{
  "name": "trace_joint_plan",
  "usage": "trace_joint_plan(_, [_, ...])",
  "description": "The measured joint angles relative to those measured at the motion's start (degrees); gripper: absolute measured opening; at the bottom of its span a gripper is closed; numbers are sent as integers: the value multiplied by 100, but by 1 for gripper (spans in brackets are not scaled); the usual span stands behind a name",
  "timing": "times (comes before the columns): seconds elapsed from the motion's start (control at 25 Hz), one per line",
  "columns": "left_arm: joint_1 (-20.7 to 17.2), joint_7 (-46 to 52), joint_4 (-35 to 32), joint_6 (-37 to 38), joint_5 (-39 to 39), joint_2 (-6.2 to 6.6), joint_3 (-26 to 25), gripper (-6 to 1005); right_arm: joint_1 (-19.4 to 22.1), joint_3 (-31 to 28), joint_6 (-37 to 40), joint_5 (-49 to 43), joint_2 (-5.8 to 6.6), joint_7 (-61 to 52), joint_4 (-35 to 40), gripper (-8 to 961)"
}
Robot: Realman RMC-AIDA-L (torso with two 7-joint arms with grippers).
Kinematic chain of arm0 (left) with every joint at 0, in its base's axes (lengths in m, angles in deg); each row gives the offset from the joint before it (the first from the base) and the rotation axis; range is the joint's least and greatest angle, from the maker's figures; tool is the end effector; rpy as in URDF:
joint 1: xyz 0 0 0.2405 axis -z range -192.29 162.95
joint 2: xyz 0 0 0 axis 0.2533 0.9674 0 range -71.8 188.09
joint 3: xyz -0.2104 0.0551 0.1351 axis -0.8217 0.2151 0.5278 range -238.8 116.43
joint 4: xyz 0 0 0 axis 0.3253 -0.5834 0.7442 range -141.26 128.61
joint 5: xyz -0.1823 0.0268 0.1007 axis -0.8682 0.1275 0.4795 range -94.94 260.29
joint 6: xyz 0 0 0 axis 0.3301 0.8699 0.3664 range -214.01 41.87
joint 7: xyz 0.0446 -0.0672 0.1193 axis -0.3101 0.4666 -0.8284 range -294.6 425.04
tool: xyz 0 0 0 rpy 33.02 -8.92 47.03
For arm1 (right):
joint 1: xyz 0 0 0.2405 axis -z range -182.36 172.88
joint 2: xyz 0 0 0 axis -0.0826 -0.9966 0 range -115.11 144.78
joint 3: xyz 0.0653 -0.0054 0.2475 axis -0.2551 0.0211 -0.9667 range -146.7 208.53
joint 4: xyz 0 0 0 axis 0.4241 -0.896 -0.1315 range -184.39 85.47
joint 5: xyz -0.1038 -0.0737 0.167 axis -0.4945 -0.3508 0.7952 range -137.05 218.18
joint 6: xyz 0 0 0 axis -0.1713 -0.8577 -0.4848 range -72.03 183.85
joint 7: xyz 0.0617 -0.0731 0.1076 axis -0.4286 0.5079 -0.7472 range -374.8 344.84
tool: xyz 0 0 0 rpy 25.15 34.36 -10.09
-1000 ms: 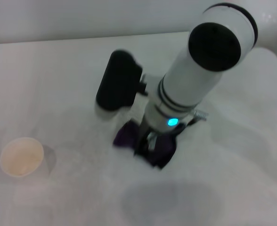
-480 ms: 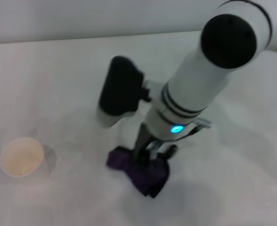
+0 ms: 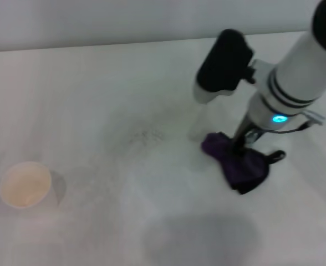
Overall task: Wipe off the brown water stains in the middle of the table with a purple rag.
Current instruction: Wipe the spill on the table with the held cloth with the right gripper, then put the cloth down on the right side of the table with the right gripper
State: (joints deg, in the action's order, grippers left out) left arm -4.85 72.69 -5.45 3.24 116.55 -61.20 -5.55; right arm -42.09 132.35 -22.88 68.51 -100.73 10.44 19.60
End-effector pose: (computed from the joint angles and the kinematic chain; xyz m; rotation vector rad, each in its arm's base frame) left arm -0.3790 0.2090 0.0099 -1.5590 -0.4024 -0.6216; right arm 0.1961 0.3523 -0.0472 -2.5440 0.7051 -0.8099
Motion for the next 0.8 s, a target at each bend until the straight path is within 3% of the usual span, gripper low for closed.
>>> trace_joint_plan(0.8, [53, 0, -65, -42, -23, 23, 0, 887, 416, -962, 219, -411, 16, 90, -119, 109])
